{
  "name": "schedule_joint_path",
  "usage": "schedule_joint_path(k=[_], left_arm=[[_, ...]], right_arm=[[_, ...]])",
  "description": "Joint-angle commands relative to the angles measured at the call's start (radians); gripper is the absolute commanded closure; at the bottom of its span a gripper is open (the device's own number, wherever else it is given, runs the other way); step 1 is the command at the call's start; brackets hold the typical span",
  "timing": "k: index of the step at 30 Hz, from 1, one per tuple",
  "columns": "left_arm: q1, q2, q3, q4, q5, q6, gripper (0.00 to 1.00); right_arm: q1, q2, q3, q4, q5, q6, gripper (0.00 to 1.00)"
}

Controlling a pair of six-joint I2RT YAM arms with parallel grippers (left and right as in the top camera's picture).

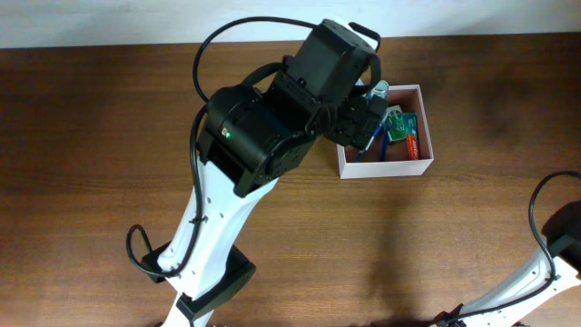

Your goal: Pack container

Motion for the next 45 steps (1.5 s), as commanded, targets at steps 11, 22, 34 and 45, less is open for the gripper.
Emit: schedule_joint_path(k=[11, 22, 34, 45], left_arm=[[0.005, -0.108, 0.002, -0.003, -0.041, 0.020, 0.01], [0.032, -0.195, -0.085, 0.079, -0.174, 0.020, 0.01], [0.336, -0.501, -0.874, 0.724, 0.171, 0.020, 0.01], [0.479, -0.783, -1.401, 1.023, 0.225, 0.020, 0.01]], right_arm=[[0.004, 0.003, -0.005, 0.000, 0.013, 0.001, 0.01], [0.004, 0.003, -0.005, 0.000, 0.013, 0.001, 0.01], [0.004, 0.003, -0.005, 0.000, 0.013, 0.001, 0.01], [0.004, 0.003, -0.005, 0.000, 0.013, 0.001, 0.01]])
